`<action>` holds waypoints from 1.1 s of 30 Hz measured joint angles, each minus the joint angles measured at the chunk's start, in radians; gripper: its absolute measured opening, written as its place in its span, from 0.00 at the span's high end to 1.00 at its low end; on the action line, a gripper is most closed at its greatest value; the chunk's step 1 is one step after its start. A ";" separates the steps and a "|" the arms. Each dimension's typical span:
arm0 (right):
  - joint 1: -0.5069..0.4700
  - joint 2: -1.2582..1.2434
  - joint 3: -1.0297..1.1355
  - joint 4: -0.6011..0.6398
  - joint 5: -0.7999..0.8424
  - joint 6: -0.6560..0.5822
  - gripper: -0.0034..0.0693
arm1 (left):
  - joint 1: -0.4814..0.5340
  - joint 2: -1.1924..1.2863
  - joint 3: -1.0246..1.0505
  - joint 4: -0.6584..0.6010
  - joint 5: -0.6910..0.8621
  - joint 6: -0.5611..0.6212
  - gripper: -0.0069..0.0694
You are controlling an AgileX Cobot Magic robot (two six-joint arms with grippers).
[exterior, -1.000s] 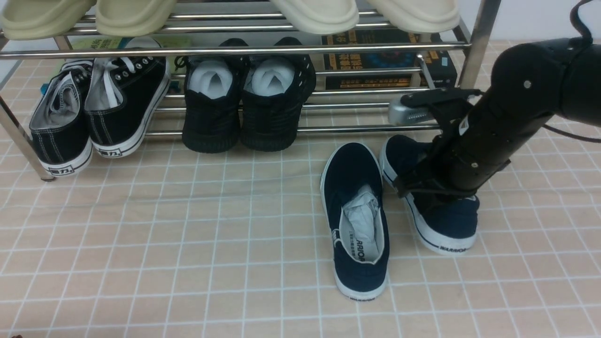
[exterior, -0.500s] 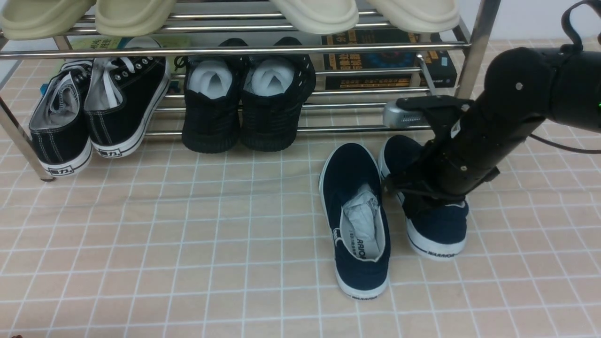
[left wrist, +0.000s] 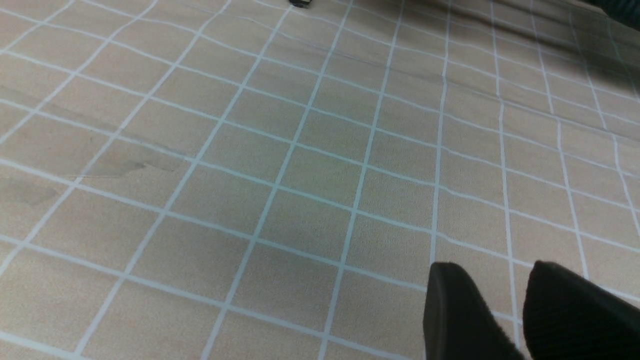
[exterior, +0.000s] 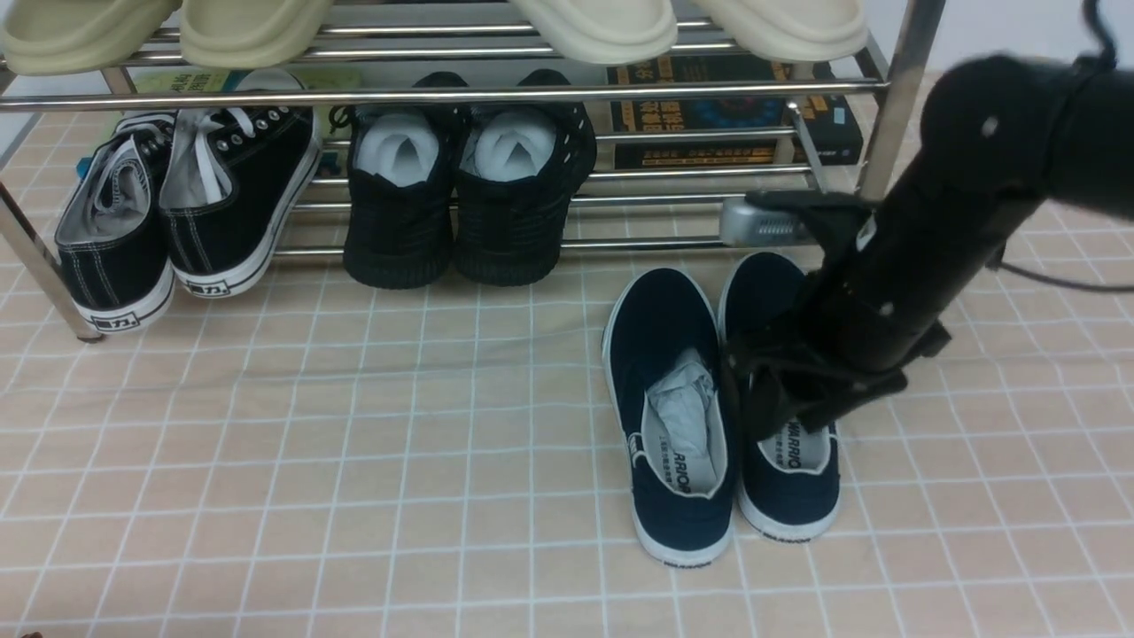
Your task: Take the shoes off the shelf from the light coffee tablecloth by hand.
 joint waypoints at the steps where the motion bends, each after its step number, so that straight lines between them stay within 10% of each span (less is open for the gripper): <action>1: 0.000 -0.007 -0.025 -0.001 0.039 -0.020 0.45 | 0.000 0.000 0.000 0.000 0.000 0.000 0.59; 15: -0.001 -0.264 -0.134 -0.114 0.126 -0.070 0.97 | 0.000 0.000 0.000 0.000 0.000 0.000 0.59; 33: -0.001 -1.036 0.306 -0.135 0.105 -0.070 0.97 | 0.000 0.000 0.000 0.000 0.000 0.000 0.59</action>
